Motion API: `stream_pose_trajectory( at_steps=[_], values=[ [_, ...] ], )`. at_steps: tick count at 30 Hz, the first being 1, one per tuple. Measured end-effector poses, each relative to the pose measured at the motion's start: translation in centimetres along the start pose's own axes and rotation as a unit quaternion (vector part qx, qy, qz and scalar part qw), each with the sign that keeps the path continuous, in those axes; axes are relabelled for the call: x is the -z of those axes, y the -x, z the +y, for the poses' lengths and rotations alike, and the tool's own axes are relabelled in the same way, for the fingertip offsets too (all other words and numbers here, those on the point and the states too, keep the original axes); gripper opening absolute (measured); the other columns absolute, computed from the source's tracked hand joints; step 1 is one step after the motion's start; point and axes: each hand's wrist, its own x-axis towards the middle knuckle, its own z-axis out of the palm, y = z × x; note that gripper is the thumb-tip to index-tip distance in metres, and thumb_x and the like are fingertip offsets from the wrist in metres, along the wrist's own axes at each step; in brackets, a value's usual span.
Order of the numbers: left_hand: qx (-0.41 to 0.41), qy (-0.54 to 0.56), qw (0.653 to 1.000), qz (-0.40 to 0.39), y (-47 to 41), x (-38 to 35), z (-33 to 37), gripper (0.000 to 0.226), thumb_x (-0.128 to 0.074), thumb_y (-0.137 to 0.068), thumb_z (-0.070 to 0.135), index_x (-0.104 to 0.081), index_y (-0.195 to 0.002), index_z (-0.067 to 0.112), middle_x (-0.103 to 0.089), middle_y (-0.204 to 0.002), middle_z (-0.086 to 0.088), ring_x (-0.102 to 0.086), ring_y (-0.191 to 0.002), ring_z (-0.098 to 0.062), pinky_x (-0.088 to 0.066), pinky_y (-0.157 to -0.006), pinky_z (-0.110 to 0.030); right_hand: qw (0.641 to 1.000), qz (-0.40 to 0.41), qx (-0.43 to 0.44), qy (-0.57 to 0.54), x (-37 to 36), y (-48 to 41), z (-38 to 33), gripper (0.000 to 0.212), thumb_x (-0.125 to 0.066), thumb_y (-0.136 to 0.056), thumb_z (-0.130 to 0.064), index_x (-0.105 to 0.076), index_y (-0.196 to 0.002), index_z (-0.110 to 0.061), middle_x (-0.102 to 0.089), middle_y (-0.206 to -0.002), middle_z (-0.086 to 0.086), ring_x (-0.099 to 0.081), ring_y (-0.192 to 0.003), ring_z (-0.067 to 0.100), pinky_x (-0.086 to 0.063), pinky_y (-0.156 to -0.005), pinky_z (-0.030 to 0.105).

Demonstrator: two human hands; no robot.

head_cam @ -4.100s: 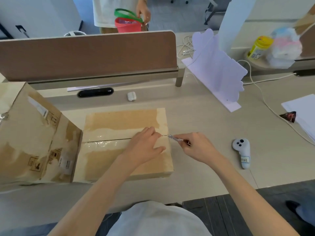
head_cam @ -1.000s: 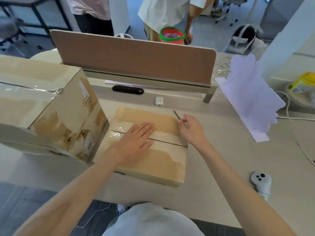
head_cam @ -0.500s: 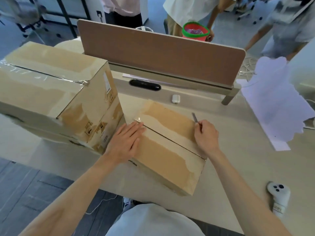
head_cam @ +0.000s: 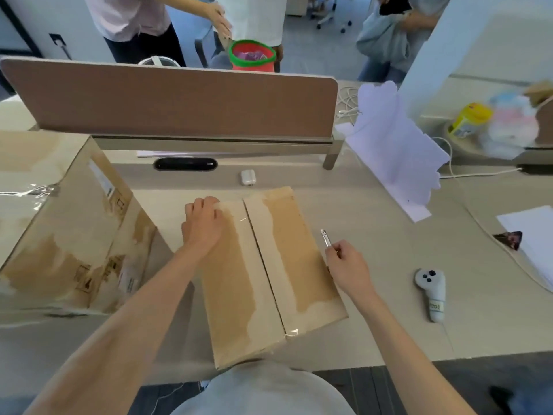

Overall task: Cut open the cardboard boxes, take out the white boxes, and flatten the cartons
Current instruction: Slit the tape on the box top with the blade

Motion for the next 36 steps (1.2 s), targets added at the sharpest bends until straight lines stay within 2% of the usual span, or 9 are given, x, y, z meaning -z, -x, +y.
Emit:
stream_pose_trajectory(
  at_steps=[3, 5, 11, 14, 17, 20, 24, 33, 36],
  values=[
    [-0.052, -0.011, 0.998, 0.022, 0.5, -0.9, 1.0, 0.032, -0.033, -0.1, 0.012, -0.051, -0.126, 0.017, -0.051, -0.126, -0.003, -0.038, -0.121, -0.026, -0.039, -0.083, -0.038, 1.0, -0.004, 0.001, -0.017, 0.7, -0.2, -0.1, 0.015, -0.044, -0.09, -0.029, -0.054, -0.082, -0.022, -0.065, -0.075, 0.001, -0.065, -0.077, 0.026, -0.053, -0.072, 0.043],
    [-0.097, -0.026, 0.994, 0.042, 1.1, -1.4, 1.4, 0.031, -0.037, -0.099, 0.007, -0.055, -0.123, 0.014, -0.056, -0.12, -0.006, -0.043, -0.114, -0.028, -0.035, -0.078, -0.033, 1.0, -0.003, 0.022, -0.016, 1.3, -0.6, -0.6, 0.015, -0.045, -0.092, -0.028, -0.054, -0.083, -0.021, -0.065, -0.074, 0.001, -0.065, -0.076, 0.025, -0.052, -0.071, 0.04],
    [-0.169, -0.025, 0.985, 0.017, 2.6, -2.4, 2.5, 0.03, -0.039, -0.1, 0.01, -0.056, -0.124, 0.017, -0.059, -0.119, -0.002, -0.047, -0.11, -0.025, -0.04, -0.088, -0.037, 0.974, -0.024, 0.213, 0.074, 3.1, -2.3, -3.7, 0.012, -0.048, -0.099, -0.03, -0.058, -0.094, -0.025, -0.058, -0.065, -0.001, -0.052, -0.062, 0.018, -0.035, -0.055, 0.027],
    [-0.202, 0.015, 0.979, 0.001, 3.4, -2.6, 2.9, 0.029, -0.039, -0.1, 0.01, -0.058, -0.12, 0.016, -0.06, -0.118, 0.0, -0.05, -0.108, -0.023, -0.038, -0.094, -0.039, 0.941, -0.006, 0.283, 0.187, 3.3, -4.0, -5.2, 0.015, -0.047, -0.099, -0.027, -0.062, -0.098, -0.024, -0.065, -0.079, -0.001, -0.055, -0.079, 0.024, -0.043, -0.066, 0.031],
    [-0.175, 0.063, 0.983, -0.013, 3.5, -2.7, 3.5, 0.027, -0.041, -0.096, 0.004, -0.06, -0.111, 0.014, -0.062, -0.112, 0.001, -0.052, -0.105, -0.023, -0.04, -0.094, -0.038, 0.905, 0.022, 0.309, 0.291, 2.9, -5.6, -6.4, 0.021, -0.044, -0.098, -0.024, -0.064, -0.092, -0.029, -0.067, -0.088, -0.007, -0.048, -0.097, 0.024, -0.033, -0.083, 0.038],
    [-0.12, 0.079, 0.988, -0.055, 3.0, -2.4, 4.5, 0.023, -0.04, -0.093, 0.007, -0.058, -0.106, 0.013, -0.061, -0.114, 0.001, -0.05, -0.108, -0.022, -0.039, -0.096, -0.039, 0.896, -0.012, 0.304, 0.323, 1.8, -6.8, -7.6, 0.024, -0.042, -0.099, -0.029, -0.066, -0.096, -0.032, -0.065, -0.097, -0.009, -0.044, -0.107, 0.024, -0.026, -0.082, 0.039],
    [-0.085, 0.064, 0.991, -0.079, 3.0, -2.1, 5.2, 0.02, -0.037, -0.095, 0.013, -0.056, -0.102, 0.013, -0.06, -0.114, 0.001, -0.049, -0.11, -0.022, -0.039, -0.095, -0.038, 0.894, -0.036, 0.3, 0.331, 0.3, -7.8, -8.0, 0.026, -0.041, -0.099, -0.025, -0.067, -0.096, -0.03, -0.065, -0.094, -0.007, -0.043, -0.107, 0.024, -0.022, -0.074, 0.035],
    [-0.055, 0.046, 0.995, -0.073, 3.0, -2.6, 5.3, 0.024, -0.034, -0.096, 0.018, -0.057, -0.102, 0.018, -0.06, -0.114, 0.007, -0.047, -0.112, -0.017, -0.034, -0.093, -0.034, 0.908, -0.068, 0.303, 0.28, -0.3, -8.5, -8.7, 0.026, -0.043, -0.092, -0.015, -0.067, -0.086, -0.025, -0.063, -0.083, -0.008, -0.039, -0.1, 0.021, -0.021, -0.073, 0.034],
    [-0.054, 0.047, 0.995, -0.072, 2.9, -2.7, 5.2, 0.024, -0.033, -0.098, 0.018, -0.056, -0.1, 0.019, -0.06, -0.114, 0.008, -0.046, -0.112, -0.017, -0.033, -0.091, -0.032, 0.898, -0.085, 0.317, 0.293, -0.2, -8.4, -9.2, 0.025, -0.043, -0.088, -0.011, -0.058, -0.076, -0.026, -0.057, -0.074, -0.01, -0.038, -0.097, 0.021, -0.021, -0.072, 0.034]
  ],
)
